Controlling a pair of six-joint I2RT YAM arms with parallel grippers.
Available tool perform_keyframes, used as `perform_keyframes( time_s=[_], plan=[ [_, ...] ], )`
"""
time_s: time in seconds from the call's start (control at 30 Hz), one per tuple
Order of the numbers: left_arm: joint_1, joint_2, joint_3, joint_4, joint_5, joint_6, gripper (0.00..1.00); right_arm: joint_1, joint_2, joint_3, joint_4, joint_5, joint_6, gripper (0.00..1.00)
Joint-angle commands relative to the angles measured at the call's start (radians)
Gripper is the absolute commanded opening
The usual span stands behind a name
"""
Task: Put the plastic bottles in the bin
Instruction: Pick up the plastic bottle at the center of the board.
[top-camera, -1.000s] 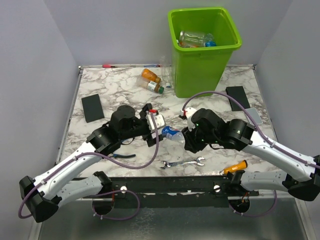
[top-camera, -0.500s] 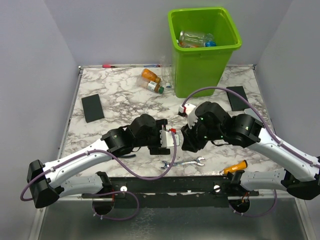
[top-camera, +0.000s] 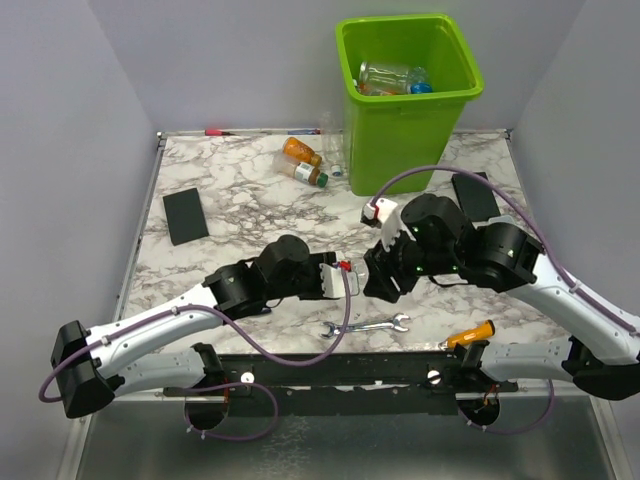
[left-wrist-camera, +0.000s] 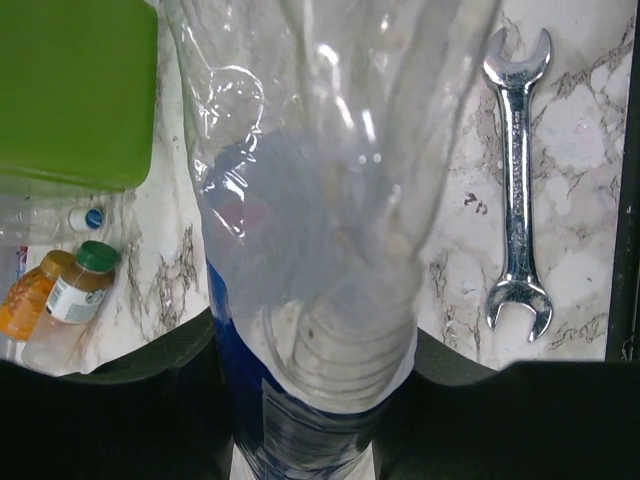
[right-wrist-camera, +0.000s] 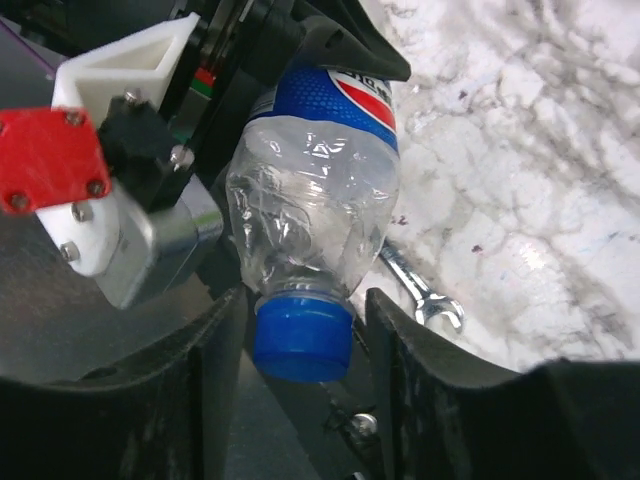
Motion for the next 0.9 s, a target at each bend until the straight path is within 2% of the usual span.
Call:
perform_keyframes(
  time_s=[0.0,0.07,0.13,0.27,0.37,0.47,0.57,0.73,0.87],
  plan=[
    [0.009,-0.035,-0.012,0.117,-0.024,-0.119,0.29,0.006,-0.035,0.046,0.045,0.07,-0.001,0.64],
    [0.008,-0.039,-0.014,0.155,0.009,-0.176,0.26,0.005,-0.094,0.013,0.146,0.208,0.024,0.72],
    [0.009,-0.038,-0.021,0.21,0.051,-0.251,0.24,0.006,-0.176,-0.049,0.274,0.307,0.038,0.75],
    [0.024,-0.022,-0.049,0.388,0.199,-0.494,0.21,0.006,-0.36,-0.258,0.654,0.366,0.061,0.77],
    [0.094,0.008,-0.101,0.626,0.389,-0.744,0.2,0.005,-0.453,-0.422,0.945,0.416,0.097,0.78],
    [0.163,0.056,-0.158,0.901,0.557,-1.008,0.19,0.006,-0.48,-0.499,1.111,0.467,0.139,0.78],
    [0.195,0.092,-0.192,1.035,0.623,-1.124,0.18,0.006,-0.426,-0.477,1.132,0.445,0.159,0.78],
    [0.198,0.113,-0.22,1.043,0.638,-1.144,0.17,0.006,-0.302,-0.407,1.119,0.37,0.151,0.79],
    [0.199,0.102,-0.235,1.047,0.632,-1.147,0.17,0.005,-0.232,-0.356,1.079,0.38,0.146,0.78]
  ],
)
